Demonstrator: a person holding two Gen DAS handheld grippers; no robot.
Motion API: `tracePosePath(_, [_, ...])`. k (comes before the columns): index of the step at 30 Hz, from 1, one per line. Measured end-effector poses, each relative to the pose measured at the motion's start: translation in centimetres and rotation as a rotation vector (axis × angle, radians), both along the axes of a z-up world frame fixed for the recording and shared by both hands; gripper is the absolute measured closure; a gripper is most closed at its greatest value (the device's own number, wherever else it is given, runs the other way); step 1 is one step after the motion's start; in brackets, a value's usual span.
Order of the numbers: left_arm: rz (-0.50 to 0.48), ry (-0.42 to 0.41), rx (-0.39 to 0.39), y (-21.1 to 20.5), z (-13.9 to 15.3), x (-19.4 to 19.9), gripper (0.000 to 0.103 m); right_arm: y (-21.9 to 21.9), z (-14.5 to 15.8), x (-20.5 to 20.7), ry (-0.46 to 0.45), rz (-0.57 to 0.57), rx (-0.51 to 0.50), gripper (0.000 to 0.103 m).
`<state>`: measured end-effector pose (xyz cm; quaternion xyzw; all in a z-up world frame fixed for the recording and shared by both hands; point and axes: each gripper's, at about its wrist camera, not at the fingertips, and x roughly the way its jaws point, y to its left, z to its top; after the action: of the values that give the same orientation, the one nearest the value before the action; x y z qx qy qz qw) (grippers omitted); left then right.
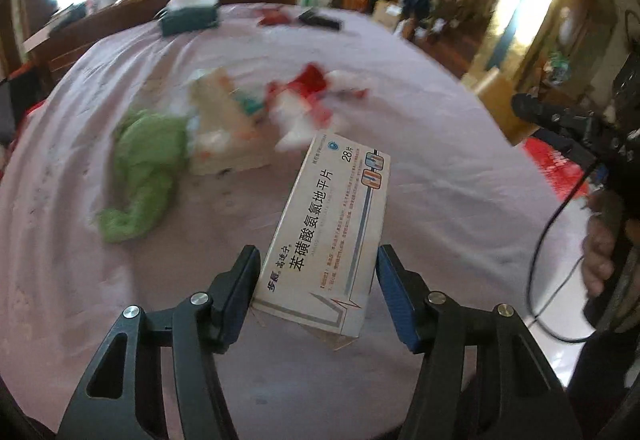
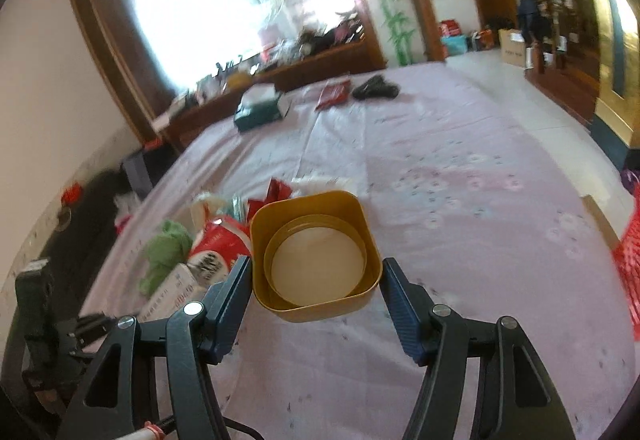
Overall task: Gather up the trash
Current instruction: 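Carry the medicine box and yellow container with both tools over the red wastebasket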
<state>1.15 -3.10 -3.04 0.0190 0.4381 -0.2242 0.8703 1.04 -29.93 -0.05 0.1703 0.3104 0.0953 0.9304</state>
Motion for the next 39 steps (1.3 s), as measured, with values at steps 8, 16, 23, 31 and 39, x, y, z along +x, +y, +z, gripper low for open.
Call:
tracePosePath(8, [-0.069,-0.112,-0.116,-6.2,3.9,-2.2,0.044,-3.7,3.0,-7.1,-0.105,-0.157,-0.035,0.035])
tracePosePath(16, [-0.126,-0.149,-0.196,-12.3,6.9,-3.2,0.044,-6.3,5.4,-12.9,-0.184,-0.275,-0.074,0.034])
tracePosePath(23, [-0.235,-0.154,-0.215,-16.9,7.7,-4.3,0.044,-8.5,6.5,-15.9,-0.222,-0.340,-0.081,0.034])
tracePosePath(31, [-0.280,-0.180,-0.239,-20.7,9.0,-4.9,0.044,-11.1,7.1,-17.6,-0.238,-0.446,-0.117,0.034])
tracePosePath(39, [-0.324,-0.190,-0.237,-23.7,9.9,-5.0,0.044,-13.6,7.3,-19.2,-0.249,-0.529,-0.102,0.034])
